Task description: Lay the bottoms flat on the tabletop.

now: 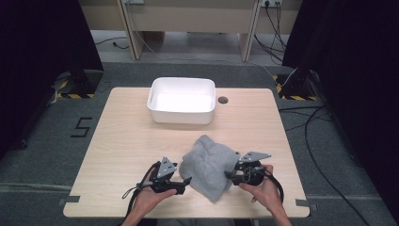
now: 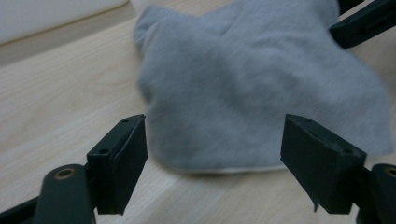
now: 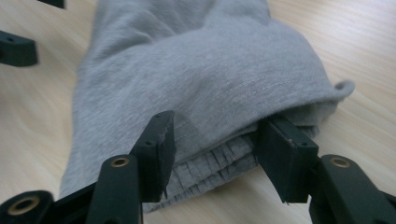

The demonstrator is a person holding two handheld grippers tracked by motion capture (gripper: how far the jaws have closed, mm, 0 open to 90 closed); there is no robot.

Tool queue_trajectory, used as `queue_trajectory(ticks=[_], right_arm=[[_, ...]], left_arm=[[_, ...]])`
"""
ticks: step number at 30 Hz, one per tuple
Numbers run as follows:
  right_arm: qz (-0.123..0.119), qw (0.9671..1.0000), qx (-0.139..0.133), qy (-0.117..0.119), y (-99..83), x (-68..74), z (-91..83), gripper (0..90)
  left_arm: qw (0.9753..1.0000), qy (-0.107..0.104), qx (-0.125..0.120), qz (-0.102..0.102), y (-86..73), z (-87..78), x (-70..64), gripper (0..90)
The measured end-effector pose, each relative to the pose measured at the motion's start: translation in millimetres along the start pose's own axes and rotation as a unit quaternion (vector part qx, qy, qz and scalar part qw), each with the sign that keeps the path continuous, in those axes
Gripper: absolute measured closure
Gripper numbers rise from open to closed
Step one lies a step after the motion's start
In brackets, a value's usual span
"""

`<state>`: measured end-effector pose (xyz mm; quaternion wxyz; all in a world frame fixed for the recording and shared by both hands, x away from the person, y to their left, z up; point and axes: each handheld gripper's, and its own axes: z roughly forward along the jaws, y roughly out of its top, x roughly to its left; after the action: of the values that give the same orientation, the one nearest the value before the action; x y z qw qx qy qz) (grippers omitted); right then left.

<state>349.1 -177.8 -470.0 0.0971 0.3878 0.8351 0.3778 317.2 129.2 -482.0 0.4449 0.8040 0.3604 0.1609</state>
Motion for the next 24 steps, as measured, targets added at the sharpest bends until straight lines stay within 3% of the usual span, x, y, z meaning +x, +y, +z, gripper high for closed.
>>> queue_trajectory(ticks=[2, 4, 6, 8, 10, 12, 13, 14, 15, 17, 18, 19, 20, 21, 23, 24], right_arm=[[0.008, 0.9998, -0.019, 0.003, 3.9, 2.4, -3.9, 42.8], [0.007, 0.9992, -0.038, -0.011, 6.8, 1.5, -12.9, 43.1], [0.008, 0.9981, -0.045, -0.041, 6.3, -1.9, -22.2, 42.3], [0.015, 0.9977, -0.046, -0.047, 3.2, -6.7, -25.5, 41.3], [0.035, 0.9976, -0.042, -0.043, -1.8, -9.0, -24.5, 40.5], [0.036, 0.9976, -0.041, -0.042, -3.5, -10.0, -22.8, 40.4], [0.036, 0.9978, -0.036, -0.043, -4.9, -12.2, -20.4, 40.0], [0.037, 0.9977, -0.035, -0.043, -5.3, -13.3, -19.7, 39.9], [0.038, 0.9977, -0.035, -0.043, -5.7, -13.9, -19.6, 39.8], [0.040, 0.9977, -0.034, -0.043, -6.5, -16.0, -19.8, 39.6], [0.041, 0.9977, -0.035, -0.042, -7.0, -16.9, -19.5, 39.6], [0.043, 0.9976, -0.035, -0.042, -7.4, -17.4, -19.1, 39.6], [0.045, 0.9976, -0.031, -0.043, -7.6, -17.6, -18.8, 39.6], [0.045, 0.9975, -0.031, -0.043, -7.9, -17.6, -18.5, 39.6], [0.041, 0.9977, -0.030, -0.043, -8.4, -17.1, -17.7, 39.6], [0.041, 0.9979, -0.029, -0.043, -8.5, -16.3, -17.1, 39.6]], left_arm=[[0.9998, -0.015, -0.009, 0.007, 4.1, -4.0, -8.1, 23.7], [0.9992, -0.032, -0.005, 0.024, 8.0, -3.2, -20.7, 23.9], [0.9979, -0.049, 0.010, 0.042, 10.5, 3.6, -33.5, 22.8], [0.9972, -0.054, 0.012, 0.050, 12.5, 12.8, -44.8, 21.9], [0.9955, -0.057, 0.026, 0.071, 14.5, 28.3, -58.7, 20.8], [0.9954, -0.050, 0.027, 0.077, 15.1, 35.7, -64.7, 19.7], [0.9938, -0.025, 0.040, 0.101, 14.3, 50.7, -74.1, 18.5], [0.9927, -0.013, 0.046, 0.111, 12.8, 55.9, -76.7, 18.5], [0.9901, -0.001, 0.058, 0.128, 10.8, 61.0, -78.7, 20.2], [0.9846, 0.017, 0.075, 0.157, 6.3, 68.8, -81.5, 24.8], [0.9851, 0.026, 0.066, 0.157, 6.0, 70.4, -81.4, 28.5], [0.9833, 0.038, 0.062, 0.167, 6.7, 71.5, -79.5, 39.0], [0.9831, 0.039, 0.060, 0.169, 7.1, 71.8, -77.6, 48.7], [0.9846, 0.035, 0.056, 0.162, 8.3, 70.2, -73.5, 55.0], [0.9903, 0.016, 0.042, 0.132, 11.1, 65.5, -66.1, 68.0], [0.9919, 0.008, 0.037, 0.121, 12.4, 63.5, -63.3, 70.6]])
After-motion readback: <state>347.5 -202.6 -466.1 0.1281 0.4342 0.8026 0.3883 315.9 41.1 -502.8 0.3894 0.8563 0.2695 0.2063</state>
